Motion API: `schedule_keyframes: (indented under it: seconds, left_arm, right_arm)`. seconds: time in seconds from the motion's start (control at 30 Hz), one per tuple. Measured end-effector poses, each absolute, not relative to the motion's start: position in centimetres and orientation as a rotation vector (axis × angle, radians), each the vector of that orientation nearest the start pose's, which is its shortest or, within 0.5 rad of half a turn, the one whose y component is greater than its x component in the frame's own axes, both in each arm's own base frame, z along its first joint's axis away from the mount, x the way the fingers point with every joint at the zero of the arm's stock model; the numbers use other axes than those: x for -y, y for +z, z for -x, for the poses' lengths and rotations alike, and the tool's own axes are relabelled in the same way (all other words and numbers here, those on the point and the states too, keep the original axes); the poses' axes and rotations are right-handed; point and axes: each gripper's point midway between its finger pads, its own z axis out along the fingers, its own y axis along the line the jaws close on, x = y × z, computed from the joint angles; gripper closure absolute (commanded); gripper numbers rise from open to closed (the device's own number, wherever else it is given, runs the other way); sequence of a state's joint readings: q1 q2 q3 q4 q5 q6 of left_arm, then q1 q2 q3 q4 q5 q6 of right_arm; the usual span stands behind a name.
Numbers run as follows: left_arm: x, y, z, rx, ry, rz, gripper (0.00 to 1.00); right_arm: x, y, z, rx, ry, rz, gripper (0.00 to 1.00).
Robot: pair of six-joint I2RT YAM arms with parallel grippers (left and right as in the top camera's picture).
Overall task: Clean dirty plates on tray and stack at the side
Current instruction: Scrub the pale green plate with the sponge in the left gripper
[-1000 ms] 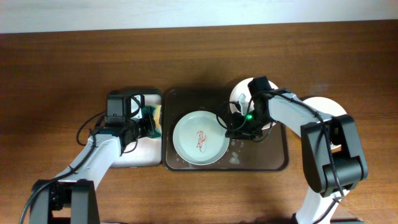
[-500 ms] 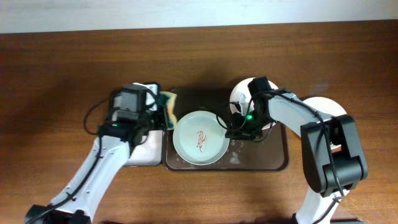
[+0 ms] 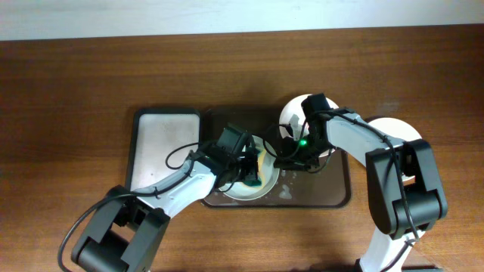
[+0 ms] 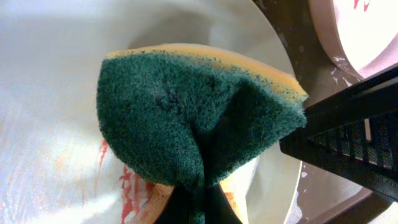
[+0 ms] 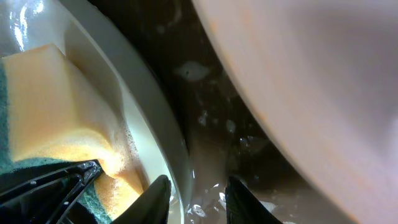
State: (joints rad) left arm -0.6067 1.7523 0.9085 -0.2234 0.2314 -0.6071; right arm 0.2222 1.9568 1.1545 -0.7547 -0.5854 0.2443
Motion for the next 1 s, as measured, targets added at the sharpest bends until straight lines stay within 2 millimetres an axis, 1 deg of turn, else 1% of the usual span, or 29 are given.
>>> schedule_keyframes:
  seconds: [0.03, 0.13, 0.23, 0.33, 0.37, 0.4, 0.43, 0.47, 0.5, 0.53, 0.6, 0.63, 0.67, 0.73, 0.8, 0.87, 0.9, 0.93, 1.0]
  left_arm:
    - [25.4, 1.8, -30.0, -2.782, -0.649, -0.073, 1.0]
    - [24.8, 1.7, -30.1, -2.792, -0.588, -0.06, 1.0]
    - [23.4, 1.5, -30.7, -2.807, -0.563, -0.006, 1.0]
    - [20.7, 2.0, -32.1, -2.79, -0.512, 0.049, 1.0]
    - [19.7, 2.4, -32.6, -2.776, -0.492, 0.068, 1.0]
    - [19.2, 3.2, -33.1, -2.749, -0.493, 0.07, 1.0]
    - [19.5, 4.6, -33.7, -2.703, -0.528, 0.054, 1.0]
    - [20.3, 6.2, -34.1, -2.651, -0.596, 0.024, 1.0]
    - [21.2, 7.2, -34.1, -2.624, -0.656, -0.01, 1.0]
    - [21.9, 7.4, -33.6, -2.625, -0.686, -0.041, 1.0]
    - [23.4, 7.3, -32.5, -2.636, -0.704, -0.103, 1.0]
    - [24.0, 6.9, -32.0, -2.648, -0.698, -0.127, 1.0]
    - [24.4, 6.1, -31.7, -2.671, -0.69, -0.127, 1.0]
    - [24.5, 3.5, -31.0, -2.744, -0.657, -0.109, 1.0]
    - [24.2, 1.9, -30.8, -2.786, -0.625, -0.083, 1.0]
    - [23.8, 1.8, -31.0, -2.786, -0.59, -0.066, 1.0]
    - [22.8, 1.6, -31.5, -2.779, -0.49, -0.045, 1.0]
    - [22.2, 1.6, -31.9, -2.773, -0.446, -0.03, 1.0]
    - [20.2, 1.8, -32.9, -2.759, -0.356, -0.005, 1.0]
  right_arm:
    - [-16.5, 0.6, -30.4, -3.152, 0.907, -0.072, 0.65]
    - [-16.2, 0.6, -30.0, -3.18, 0.878, -0.119, 0.65]
    - [-15.7, 0.6, -29.5, -3.212, 0.824, -0.179, 0.65]
    - [-15.6, 0.5, -29.4, -3.221, 0.8, -0.197, 0.65]
    - [-15.5, 0.5, -29.4, -3.223, 0.792, -0.2, 0.65]
    - [-15.5, 0.5, -29.4, -3.223, 0.788, -0.199, 0.65]
    - [-15.4, 0.5, -29.4, -3.225, 0.784, -0.201, 0.65]
    - [-15.4, 0.5, -29.4, -3.226, 0.78, -0.201, 0.65]
    - [-15.3, 0.5, -29.4, -3.226, 0.773, -0.2, 0.65]
    - [-15.3, 0.5, -29.4, -3.226, 0.769, -0.2, 0.65]
    - [-15.3, 0.5, -29.4, -3.227, 0.769, -0.2, 0.65]
    - [-15.3, 0.5, -29.4, -3.227, 0.768, -0.201, 0.65]
    - [-15.3, 0.5, -29.4, -3.227, 0.768, -0.201, 0.65]
    - [-15.3, 0.5, -29.4, -3.227, 0.768, -0.201, 0.65]
    - [-15.3, 0.5, -29.4, -3.228, 0.767, -0.2, 0.65]
    - [-15.3, 0.5, -29.4, -3.228, 0.767, -0.201, 0.65]
    - [-15.3, 0.5, -29.4, -3.229, 0.766, -0.202, 0.65]
    - [-15.2, 0.5, -29.4, -3.23, 0.766, -0.203, 0.65]
    - [-15.2, 0.5, -29.3, -3.232, 0.761, -0.203, 0.65]
